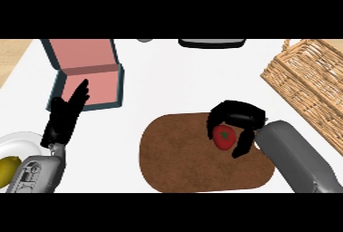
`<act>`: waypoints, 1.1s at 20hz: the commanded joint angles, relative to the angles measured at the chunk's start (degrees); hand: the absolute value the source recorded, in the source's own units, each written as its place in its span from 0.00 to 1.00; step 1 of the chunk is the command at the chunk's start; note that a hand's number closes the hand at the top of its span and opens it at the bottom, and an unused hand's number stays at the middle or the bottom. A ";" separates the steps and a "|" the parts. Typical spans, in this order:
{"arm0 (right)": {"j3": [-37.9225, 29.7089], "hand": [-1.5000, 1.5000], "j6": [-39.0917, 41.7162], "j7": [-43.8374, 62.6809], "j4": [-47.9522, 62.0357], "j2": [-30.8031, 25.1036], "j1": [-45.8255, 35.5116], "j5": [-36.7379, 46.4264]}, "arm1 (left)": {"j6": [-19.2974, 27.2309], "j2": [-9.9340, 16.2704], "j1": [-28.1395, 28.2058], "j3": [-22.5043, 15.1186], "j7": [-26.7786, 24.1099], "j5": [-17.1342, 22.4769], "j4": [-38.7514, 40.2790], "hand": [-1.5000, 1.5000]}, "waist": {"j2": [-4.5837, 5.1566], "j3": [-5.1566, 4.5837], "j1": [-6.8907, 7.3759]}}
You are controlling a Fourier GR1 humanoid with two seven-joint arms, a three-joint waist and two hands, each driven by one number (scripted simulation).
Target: Pick the tomato from the cutting board and place it in the basket
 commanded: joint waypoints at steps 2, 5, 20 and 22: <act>-0.45 1.00 -3.97 -4.85 -1.36 0.92 1.78 4.03 | -0.49 -0.27 -1.84 1.28 0.82 -0.32 0.97 0.50 | 0.27 0.33 -0.18; -1.18 1.00 -7.40 1.01 -0.72 0.77 1.79 7.17 | -1.42 0.03 0.71 1.50 1.39 0.53 -2.95 0.50 | 0.18 0.33 -0.06; -1.82 1.00 -8.46 42.32 -34.92 -4.80 25.02 13.23 | -2.39 1.81 2.67 4.23 -2.29 1.41 1.62 0.50 | -0.25 0.21 -2.71; -3.73 1.00 -4.89 43.76 -42.87 -5.39 27.87 8.67 | -0.56 0.19 1.58 2.94 -0.02 0.38 -0.88 0.50 | -0.35 0.25 -2.71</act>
